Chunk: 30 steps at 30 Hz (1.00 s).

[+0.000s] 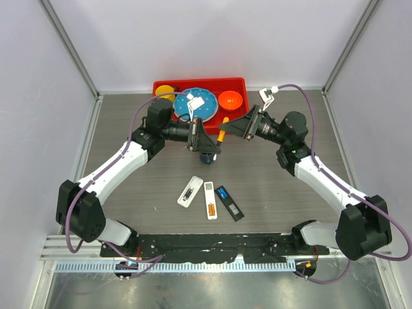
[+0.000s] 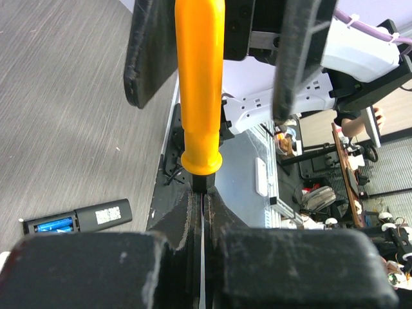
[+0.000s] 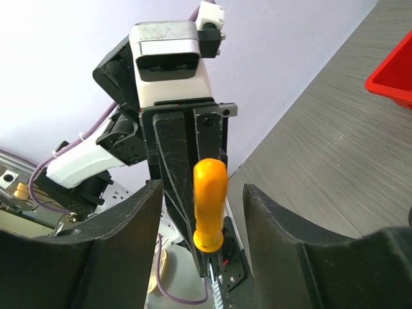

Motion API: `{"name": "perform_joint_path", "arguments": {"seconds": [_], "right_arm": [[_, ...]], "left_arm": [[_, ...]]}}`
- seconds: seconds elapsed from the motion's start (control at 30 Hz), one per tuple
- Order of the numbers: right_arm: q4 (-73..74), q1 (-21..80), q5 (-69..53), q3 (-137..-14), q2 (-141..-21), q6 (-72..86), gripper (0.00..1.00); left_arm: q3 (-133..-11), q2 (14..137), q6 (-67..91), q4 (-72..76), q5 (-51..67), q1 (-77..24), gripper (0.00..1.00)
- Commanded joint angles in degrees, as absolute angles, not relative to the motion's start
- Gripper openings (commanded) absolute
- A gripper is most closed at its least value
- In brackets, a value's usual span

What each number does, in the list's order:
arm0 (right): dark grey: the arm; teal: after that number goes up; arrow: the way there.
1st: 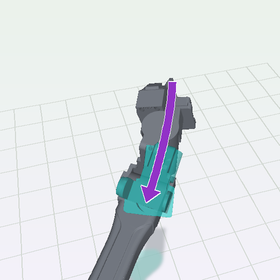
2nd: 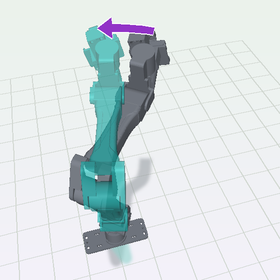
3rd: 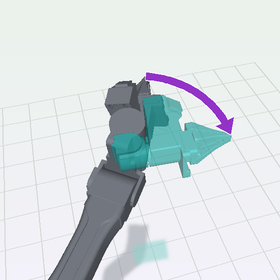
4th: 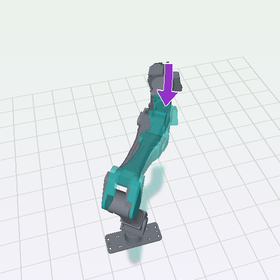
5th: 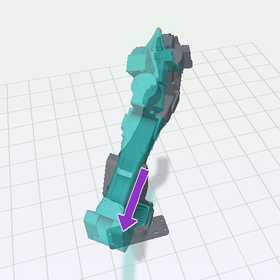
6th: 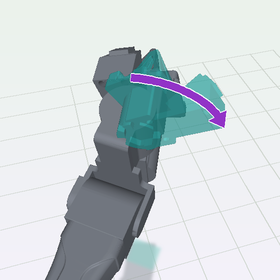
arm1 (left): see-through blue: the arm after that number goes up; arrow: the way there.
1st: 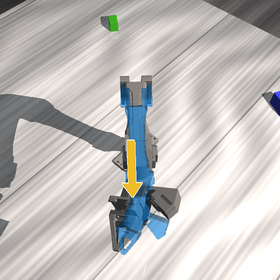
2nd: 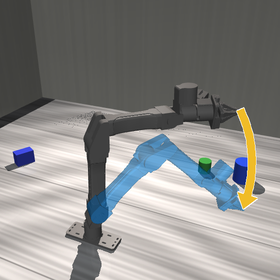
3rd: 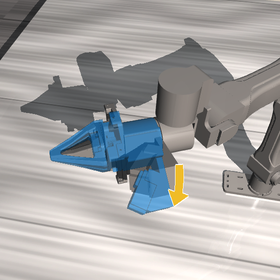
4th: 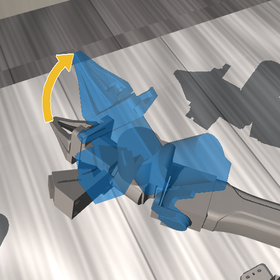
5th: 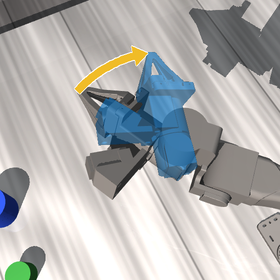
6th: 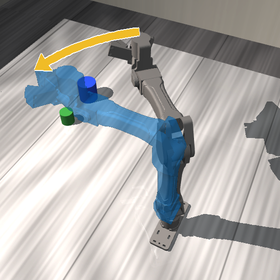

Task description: Unload the batteries from the remote control

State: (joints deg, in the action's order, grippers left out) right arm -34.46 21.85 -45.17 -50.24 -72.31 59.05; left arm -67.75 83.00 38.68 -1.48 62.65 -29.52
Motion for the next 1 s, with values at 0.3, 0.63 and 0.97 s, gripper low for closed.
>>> {"name": "perform_joint_path", "arguments": {"seconds": [0.3, 0.63, 0.97], "right_arm": [[-38.31, 19.60, -48.43, -50.01, -69.25, 61.52, 0.56], [-41.75, 19.69, -50.10, -50.01, -70.66, 64.07, 0.37], [-27.65, 19.69, -46.86, -50.62, -68.56, 54.88, 0.01]], "left_arm": [[-68.03, 79.80, 38.67, 1.23, 66.09, -30.15, 0.00], [-67.94, 79.98, 38.85, 1.84, 65.66, -31.38, 0.00], [-67.50, 79.02, 37.98, 1.67, 61.36, -31.20, 0.59]]}}
